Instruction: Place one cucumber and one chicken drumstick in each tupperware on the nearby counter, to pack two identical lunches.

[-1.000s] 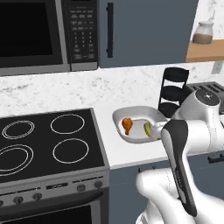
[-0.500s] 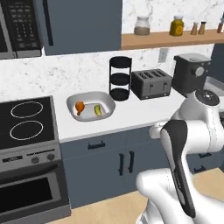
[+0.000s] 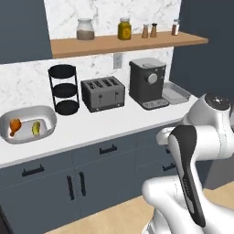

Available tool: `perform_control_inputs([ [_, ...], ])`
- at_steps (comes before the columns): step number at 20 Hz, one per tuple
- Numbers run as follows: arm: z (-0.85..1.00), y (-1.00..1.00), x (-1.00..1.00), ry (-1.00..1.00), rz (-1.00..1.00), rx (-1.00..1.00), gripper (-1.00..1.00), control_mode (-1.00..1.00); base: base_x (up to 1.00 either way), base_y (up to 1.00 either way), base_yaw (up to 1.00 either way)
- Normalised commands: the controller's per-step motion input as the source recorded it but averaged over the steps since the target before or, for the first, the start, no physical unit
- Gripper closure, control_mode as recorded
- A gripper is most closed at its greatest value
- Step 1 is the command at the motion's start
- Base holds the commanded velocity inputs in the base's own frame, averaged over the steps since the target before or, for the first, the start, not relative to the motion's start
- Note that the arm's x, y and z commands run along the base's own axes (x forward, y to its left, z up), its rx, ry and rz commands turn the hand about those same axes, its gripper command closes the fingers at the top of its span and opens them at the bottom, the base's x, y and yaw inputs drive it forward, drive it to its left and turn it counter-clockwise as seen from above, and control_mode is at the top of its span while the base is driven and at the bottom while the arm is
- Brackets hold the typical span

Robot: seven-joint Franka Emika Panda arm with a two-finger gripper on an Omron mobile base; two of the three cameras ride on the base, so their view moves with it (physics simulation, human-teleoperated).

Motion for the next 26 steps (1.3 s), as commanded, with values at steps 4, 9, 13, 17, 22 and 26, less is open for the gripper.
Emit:
perform_control_inputs([
  [4, 0.00, 0.00, 0.00, 0.00, 0.00, 0.00, -1.00, 1.00, 0.05, -0.99, -0.13],
  [9, 0.00, 0.00, 0.00, 0.00, 0.00, 0.00, -1.00, 1.00, 0.30, -0.97, -0.03],
  [13, 0.00, 0.00, 0.00, 0.00, 0.00, 0.00, -1.00, 1.00, 0.22, -0.94, 0.00],
  [17, 0.00, 0.00, 0.00, 0.00, 0.00, 0.00, -1.00, 1.00, 0.07, -1.00, 0.09],
  [22, 0.00, 0.00, 0.00, 0.00, 0.00, 0.00, -1.00, 1.00, 0.16, -1.00, 0.17],
  [26, 0.00, 0.00, 0.00, 0.00, 0.00, 0.00, -1.00, 1.00, 0.17, -0.95, 0.18],
])
